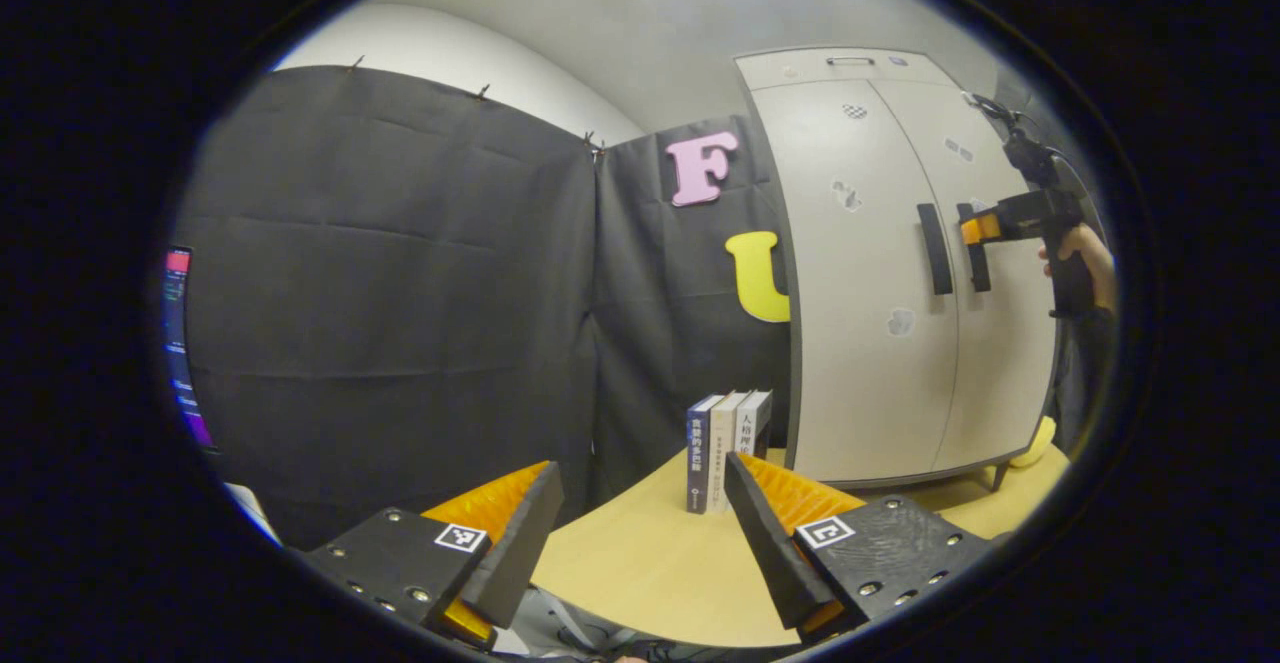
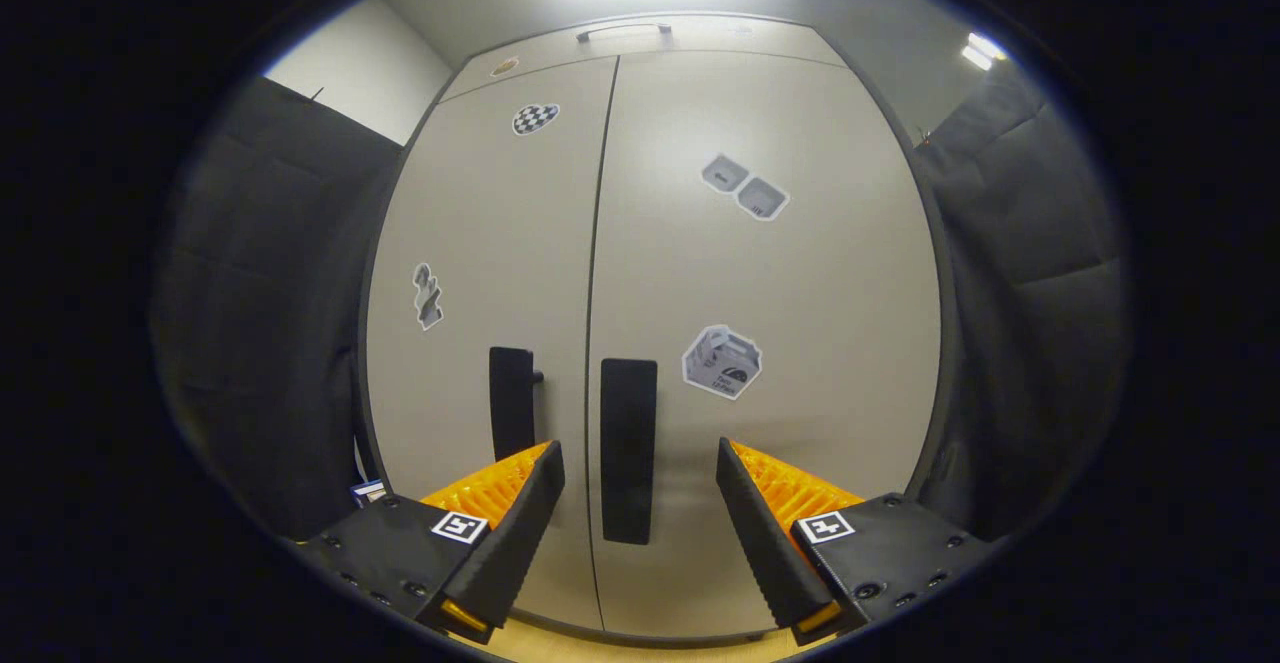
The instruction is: Open the right door of the double-door shoe cabinet with the right hand, and open the left door with the left hand.
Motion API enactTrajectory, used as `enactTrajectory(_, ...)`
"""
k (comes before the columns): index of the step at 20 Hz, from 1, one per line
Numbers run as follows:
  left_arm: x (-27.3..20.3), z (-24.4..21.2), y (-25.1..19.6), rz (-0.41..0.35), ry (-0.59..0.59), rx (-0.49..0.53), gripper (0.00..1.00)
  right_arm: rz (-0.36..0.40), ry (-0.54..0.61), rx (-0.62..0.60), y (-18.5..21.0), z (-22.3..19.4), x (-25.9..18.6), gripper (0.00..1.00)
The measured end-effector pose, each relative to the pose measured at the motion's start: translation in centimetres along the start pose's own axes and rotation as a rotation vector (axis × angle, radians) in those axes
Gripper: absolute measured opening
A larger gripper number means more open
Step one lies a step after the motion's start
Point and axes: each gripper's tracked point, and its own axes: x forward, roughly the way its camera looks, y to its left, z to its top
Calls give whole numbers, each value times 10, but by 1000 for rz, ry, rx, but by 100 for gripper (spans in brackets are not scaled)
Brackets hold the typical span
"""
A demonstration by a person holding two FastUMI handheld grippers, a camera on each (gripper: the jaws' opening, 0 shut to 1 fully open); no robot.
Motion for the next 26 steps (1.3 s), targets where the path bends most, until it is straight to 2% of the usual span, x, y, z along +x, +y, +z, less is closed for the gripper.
enactTrajectory(2, 1, -2, 7, 17, 3, 6, 96, 8, 29, 19, 4, -5, 10, 96)
enactTrajectory(3, 2, -3, 9, 24, 5, 10, 97, 6, 42, 32, 5, -9, 14, 86)
enactTrajectory(4, 2, -5, 11, 30, 7, 11, 96, 0, 56, 38, 6, -12, 18, 84)
enactTrajectory(6, 2, -6, 16, 40, 9, 9, 98, -5, 74, 50, 5, -14, 23, 85)
enactTrajectory(8, 2, -6, 20, 51, 7, 7, 98, -24, 77, 81, 2, -17, 29, 50)
enactTrajectory(9, 3, -6, 20, 52, 8, 6, 98, -25, 94, 97, 2, -20, 31, 42)
enactTrajectory(10, 4, -6, 20, 53, 7, 5, 98, -23, 110, 112, 2, -23, 33, 46)
enactTrajectory(12, 6, -6, 21, 50, 3, 7, 98, -13, 118, 131, 4, -25, 36, 46)
enactTrajectory(13, 7, -4, 22, 52, 0, 9, 98, -18, 120, 113, 4, -24, 36, 39)
enactTrajectory(14, 7, -3, 23, 50, -2, 8, 98, -23, 115, 84, 5, -24, 35, 39)
enactTrajectory(15, 8, -2, 23, 47, -3, 6, 98, -23, 119, 52, 5, -26, 35, 27)
enactTrajectory(16, 10, -3, 21, 43, -4, 6, 98, -27, 114, 53, 5, -24, 34, 31)
enactTrajectory(18, 12, 1, 21, 37, -17, 8, 98, 3, 120, 55, 6, -25, 34, 12)
enactTrajectory(19, 13, 3, 19, 32, -21, 8, 98, 18, 125, 58, 6, -25, 32, 10)
enactTrajectory(22, 17, 7, 11, 3, -31, 9, 98, 39, 136, 54, 7, -26, 26, 13)
enactTrajectory(23, 19, 9, 9, -6, -37, 5, 98, 41, 126, 48, 8, -25, 21, 10)
enactTrajectory(26, 23, 10, -7, -49, -41, -3, 96, 65, 123, 58, 7, -24, 3, 13)
